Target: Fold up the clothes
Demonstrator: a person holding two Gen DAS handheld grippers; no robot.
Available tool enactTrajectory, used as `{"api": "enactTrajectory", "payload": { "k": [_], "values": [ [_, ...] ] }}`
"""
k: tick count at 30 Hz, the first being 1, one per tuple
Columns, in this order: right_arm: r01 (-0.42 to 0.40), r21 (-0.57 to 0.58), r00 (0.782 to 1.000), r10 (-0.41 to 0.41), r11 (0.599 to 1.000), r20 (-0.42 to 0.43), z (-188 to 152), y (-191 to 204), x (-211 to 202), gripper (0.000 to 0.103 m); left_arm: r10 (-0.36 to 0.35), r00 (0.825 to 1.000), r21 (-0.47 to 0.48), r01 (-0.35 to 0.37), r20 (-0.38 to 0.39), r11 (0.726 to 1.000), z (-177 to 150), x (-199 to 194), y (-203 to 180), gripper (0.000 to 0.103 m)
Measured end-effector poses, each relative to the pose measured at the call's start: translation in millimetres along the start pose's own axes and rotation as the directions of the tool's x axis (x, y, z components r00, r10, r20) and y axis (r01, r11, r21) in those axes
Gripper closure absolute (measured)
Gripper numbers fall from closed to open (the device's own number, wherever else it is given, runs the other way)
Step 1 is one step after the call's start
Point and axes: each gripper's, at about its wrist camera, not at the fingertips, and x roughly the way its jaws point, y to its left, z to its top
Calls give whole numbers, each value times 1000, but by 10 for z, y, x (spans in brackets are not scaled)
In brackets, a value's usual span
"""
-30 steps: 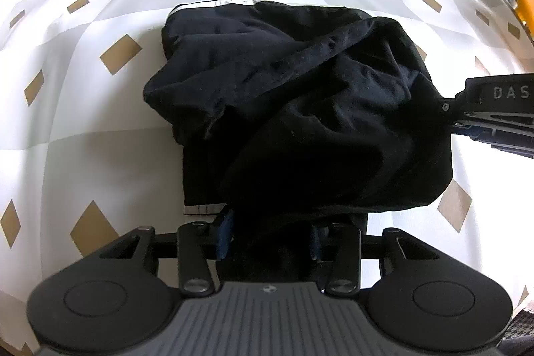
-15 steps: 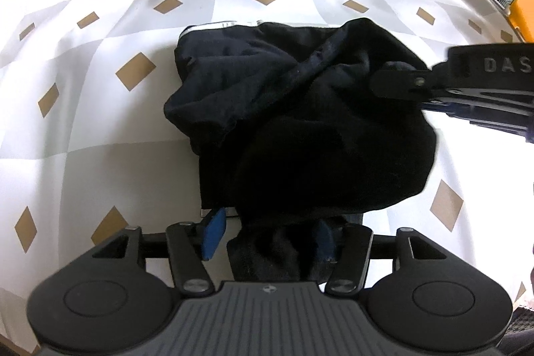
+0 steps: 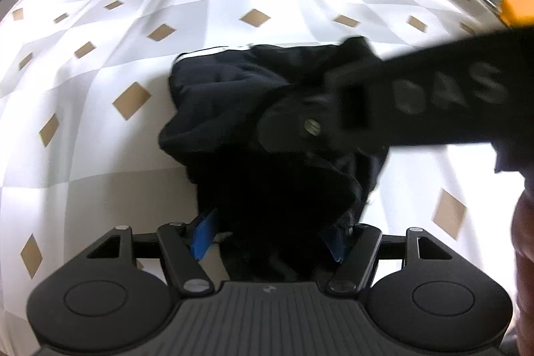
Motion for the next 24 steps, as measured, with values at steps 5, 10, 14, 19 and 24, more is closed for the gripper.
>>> {"api": "enactTrajectory", "payload": {
  "k": [5, 10, 14, 19, 24],
  "values": [
    [13, 21, 1000, -13, 1000, 23, 21, -75, -117, 70, -20, 1000, -77, 19, -19, 997, 42, 106, 96, 62],
    [18, 62, 996, -23, 998, 84, 112, -184, -289, 58, 10, 1000, -109, -11, -16, 994, 50, 140, 129, 67],
    [122, 113, 984, -135, 986, 118, 156, -320, -343, 52, 6, 1000, -150, -9, -19, 989, 32, 150, 196, 67],
    [201, 189, 975, -215, 961, 53, 102, -507, -205, 48, 2, 1000, -150, -6, -26, 989, 16, 176, 221, 66],
    [211, 175, 974, -222, 962, 46, 66, -479, -113, 47, 10, 1000, -119, -13, -24, 993, 40, 161, 198, 66]
  ]
}}
